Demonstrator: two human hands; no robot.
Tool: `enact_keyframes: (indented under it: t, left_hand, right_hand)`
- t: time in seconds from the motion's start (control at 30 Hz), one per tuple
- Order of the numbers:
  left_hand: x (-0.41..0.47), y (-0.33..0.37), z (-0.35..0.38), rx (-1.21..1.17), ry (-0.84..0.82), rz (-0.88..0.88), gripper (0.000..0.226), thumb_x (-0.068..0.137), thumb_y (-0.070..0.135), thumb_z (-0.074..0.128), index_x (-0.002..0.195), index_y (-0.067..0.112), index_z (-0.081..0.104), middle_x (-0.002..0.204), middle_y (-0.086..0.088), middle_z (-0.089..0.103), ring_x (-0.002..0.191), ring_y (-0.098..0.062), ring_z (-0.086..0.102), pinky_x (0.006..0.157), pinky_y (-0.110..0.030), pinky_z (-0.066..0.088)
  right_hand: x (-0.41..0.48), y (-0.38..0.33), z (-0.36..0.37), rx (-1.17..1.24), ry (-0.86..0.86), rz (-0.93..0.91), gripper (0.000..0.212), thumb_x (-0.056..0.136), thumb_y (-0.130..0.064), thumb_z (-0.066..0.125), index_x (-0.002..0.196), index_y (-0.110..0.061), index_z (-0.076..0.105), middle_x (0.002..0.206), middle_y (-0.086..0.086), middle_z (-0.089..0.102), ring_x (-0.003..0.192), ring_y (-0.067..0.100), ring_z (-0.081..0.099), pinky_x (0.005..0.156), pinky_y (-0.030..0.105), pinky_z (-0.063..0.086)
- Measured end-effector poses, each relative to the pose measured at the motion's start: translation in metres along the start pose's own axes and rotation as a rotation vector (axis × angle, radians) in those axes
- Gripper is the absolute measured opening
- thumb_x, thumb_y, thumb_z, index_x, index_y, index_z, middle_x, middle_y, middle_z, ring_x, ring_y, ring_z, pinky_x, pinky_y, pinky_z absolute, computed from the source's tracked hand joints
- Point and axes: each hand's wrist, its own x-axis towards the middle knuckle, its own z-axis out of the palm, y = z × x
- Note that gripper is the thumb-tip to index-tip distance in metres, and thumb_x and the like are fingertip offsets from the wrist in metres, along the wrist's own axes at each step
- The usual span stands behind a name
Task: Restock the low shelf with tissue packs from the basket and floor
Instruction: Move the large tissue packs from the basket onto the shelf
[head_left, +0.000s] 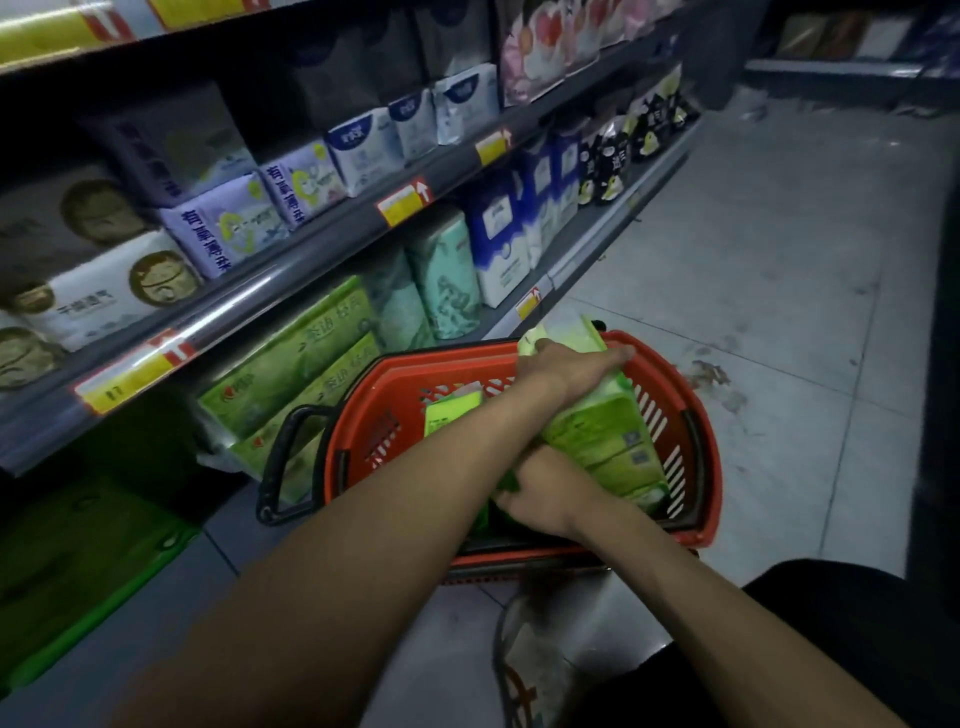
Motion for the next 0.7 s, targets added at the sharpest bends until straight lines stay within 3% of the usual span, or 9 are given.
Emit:
enact_keyframes:
  t: [0.17, 0.27, 0.33, 0.43, 0.53, 0.7]
  left_hand:
    - [0.012, 0.008, 0.025, 0.06, 0.008, -0.164, 0.141, 0.066, 0.078, 0.077, 0.165, 0.017, -0.004, 0.165, -0.022, 0.016, 0.152, -0.044, 0.022, 0.122, -0.05, 0.031]
    - [0.02, 0.007, 0.03, -0.06, -0.041, -0.198, 0.151, 0.06, 0.065, 0.085, 0.162, 0.021, -0.019, 0.166, -0.018, 0.022, 0.148, -0.045, 0.03, 0.119, -0.052, 0.036]
    - [0.022, 0.005, 0.03, -0.134, -0.045, -0.193, 0.141, 0.073, 0.053, 0.085, 0.161, 0.017, -0.019, 0.165, -0.02, 0.024, 0.147, -0.044, 0.033, 0.118, -0.052, 0.037]
    - [0.02, 0.001, 0.021, -0.218, -0.027, -0.159, 0.135, 0.079, 0.049, 0.084, 0.163, 0.012, -0.015, 0.166, -0.021, 0.022, 0.149, -0.041, 0.032, 0.12, -0.049, 0.035]
    - [0.015, -0.007, 0.013, -0.323, -0.007, -0.125, 0.13, 0.077, 0.044, 0.086, 0.163, 0.007, -0.004, 0.163, -0.019, 0.029, 0.145, -0.036, 0.039, 0.118, -0.044, 0.039]
    - [-0.003, -0.023, -0.024, -0.474, 0.01, -0.117, 0.12, 0.044, 0.045, 0.087, 0.149, 0.015, 0.037, 0.126, -0.014, 0.063, 0.101, -0.036, 0.07, 0.082, -0.053, 0.062]
  right_hand:
    - [0.005, 0.016, 0.012, -0.01, -0.032, 0.016, 0.065, 0.079, -0.048, 0.048, 0.136, -0.018, 0.057, 0.133, 0.019, 0.064, 0.12, 0.043, 0.059, 0.099, 0.051, 0.051]
    - [-0.002, 0.017, 0.006, 0.028, -0.017, 0.007, 0.065, 0.081, -0.047, 0.053, 0.142, -0.021, 0.054, 0.135, 0.018, 0.063, 0.123, 0.041, 0.058, 0.099, 0.048, 0.051]
    - [-0.007, 0.016, 0.001, 0.035, -0.01, 0.019, 0.058, 0.088, -0.04, 0.062, 0.142, -0.02, 0.054, 0.136, 0.017, 0.062, 0.123, 0.039, 0.058, 0.098, 0.042, 0.052]
    - [-0.008, 0.014, -0.001, 0.012, -0.03, 0.041, 0.05, 0.092, -0.037, 0.064, 0.138, -0.019, 0.058, 0.133, 0.015, 0.064, 0.121, 0.036, 0.06, 0.093, 0.034, 0.051]
    - [-0.01, 0.007, 0.0, -0.018, -0.046, 0.027, 0.05, 0.094, -0.037, 0.062, 0.14, -0.019, 0.058, 0.134, 0.016, 0.063, 0.122, 0.036, 0.059, 0.094, 0.036, 0.051]
    - [-0.011, -0.003, 0.006, -0.079, -0.047, 0.001, 0.052, 0.094, -0.039, 0.063, 0.142, -0.02, 0.057, 0.134, 0.015, 0.06, 0.124, 0.035, 0.058, 0.1, 0.037, 0.051]
